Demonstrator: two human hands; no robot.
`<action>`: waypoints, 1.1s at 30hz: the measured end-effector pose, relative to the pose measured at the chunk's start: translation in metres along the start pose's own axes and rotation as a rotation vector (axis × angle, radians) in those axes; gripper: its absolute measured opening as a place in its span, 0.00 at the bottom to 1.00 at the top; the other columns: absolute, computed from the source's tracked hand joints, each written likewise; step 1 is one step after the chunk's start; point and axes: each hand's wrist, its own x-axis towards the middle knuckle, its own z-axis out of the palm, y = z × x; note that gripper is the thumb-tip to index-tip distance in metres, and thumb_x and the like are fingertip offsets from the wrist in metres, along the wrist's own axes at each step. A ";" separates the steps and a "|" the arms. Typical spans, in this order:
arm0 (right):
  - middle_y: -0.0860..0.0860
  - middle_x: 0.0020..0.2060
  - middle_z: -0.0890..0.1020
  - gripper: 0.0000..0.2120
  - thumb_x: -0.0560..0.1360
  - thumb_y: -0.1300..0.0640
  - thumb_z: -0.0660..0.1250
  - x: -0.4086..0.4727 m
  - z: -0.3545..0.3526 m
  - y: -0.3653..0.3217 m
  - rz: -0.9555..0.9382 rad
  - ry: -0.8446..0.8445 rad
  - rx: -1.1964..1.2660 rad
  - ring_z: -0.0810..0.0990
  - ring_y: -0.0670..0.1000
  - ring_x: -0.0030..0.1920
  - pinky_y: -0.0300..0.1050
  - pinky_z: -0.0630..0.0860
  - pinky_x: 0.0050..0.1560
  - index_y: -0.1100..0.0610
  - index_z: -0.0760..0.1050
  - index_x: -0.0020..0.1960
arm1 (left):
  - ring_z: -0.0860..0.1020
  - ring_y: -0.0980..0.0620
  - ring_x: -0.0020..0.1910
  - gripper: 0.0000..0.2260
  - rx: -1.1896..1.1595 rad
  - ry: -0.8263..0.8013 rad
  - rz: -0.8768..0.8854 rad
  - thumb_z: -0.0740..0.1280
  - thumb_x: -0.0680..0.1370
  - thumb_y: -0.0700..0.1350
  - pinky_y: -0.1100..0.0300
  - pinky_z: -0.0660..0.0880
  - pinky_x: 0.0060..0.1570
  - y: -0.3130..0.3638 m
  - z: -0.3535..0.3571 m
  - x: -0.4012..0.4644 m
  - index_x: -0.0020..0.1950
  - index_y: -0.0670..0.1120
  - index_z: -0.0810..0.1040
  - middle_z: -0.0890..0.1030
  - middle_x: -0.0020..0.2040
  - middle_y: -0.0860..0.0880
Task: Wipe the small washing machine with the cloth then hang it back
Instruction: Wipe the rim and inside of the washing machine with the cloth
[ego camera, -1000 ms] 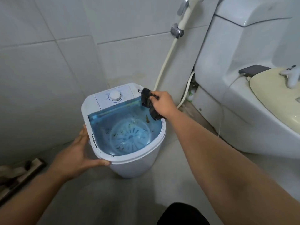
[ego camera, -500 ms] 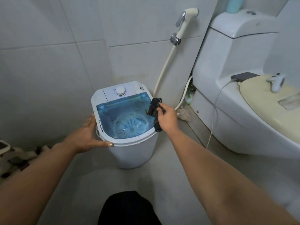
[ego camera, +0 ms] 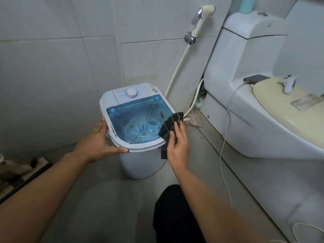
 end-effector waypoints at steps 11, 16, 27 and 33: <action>0.60 0.77 0.65 0.24 0.80 0.69 0.65 -0.046 0.015 0.002 -0.494 -0.186 -0.174 0.56 0.62 0.80 0.65 0.55 0.78 0.63 0.68 0.75 | 0.46 0.50 0.85 0.70 0.009 0.032 -0.011 0.70 0.54 0.83 0.41 0.55 0.82 -0.001 0.002 -0.005 0.84 0.57 0.40 0.45 0.86 0.53; 0.60 0.77 0.65 0.24 0.79 0.68 0.65 -0.045 0.012 0.002 -0.634 -0.259 -0.264 0.58 0.63 0.80 0.67 0.54 0.77 0.63 0.69 0.75 | 0.46 0.50 0.85 0.69 -0.037 0.075 -0.002 0.71 0.54 0.83 0.40 0.56 0.81 -0.004 0.007 -0.007 0.85 0.58 0.40 0.46 0.86 0.54; 0.58 0.77 0.67 0.22 0.80 0.63 0.65 -0.054 0.035 -0.027 -0.868 -0.384 -0.423 0.61 0.59 0.79 0.67 0.56 0.77 0.61 0.72 0.74 | 0.46 0.52 0.84 0.67 -0.111 0.138 0.057 0.64 0.56 0.85 0.41 0.59 0.81 -0.013 0.013 -0.011 0.85 0.55 0.42 0.46 0.86 0.55; 0.58 0.73 0.73 0.19 0.80 0.60 0.59 -0.051 0.070 -0.054 -0.859 -0.452 -0.476 0.66 0.59 0.77 0.67 0.59 0.76 0.60 0.76 0.69 | 0.48 0.51 0.84 0.61 -0.119 0.163 0.101 0.69 0.62 0.75 0.43 0.61 0.80 -0.025 0.018 -0.009 0.86 0.49 0.47 0.49 0.86 0.53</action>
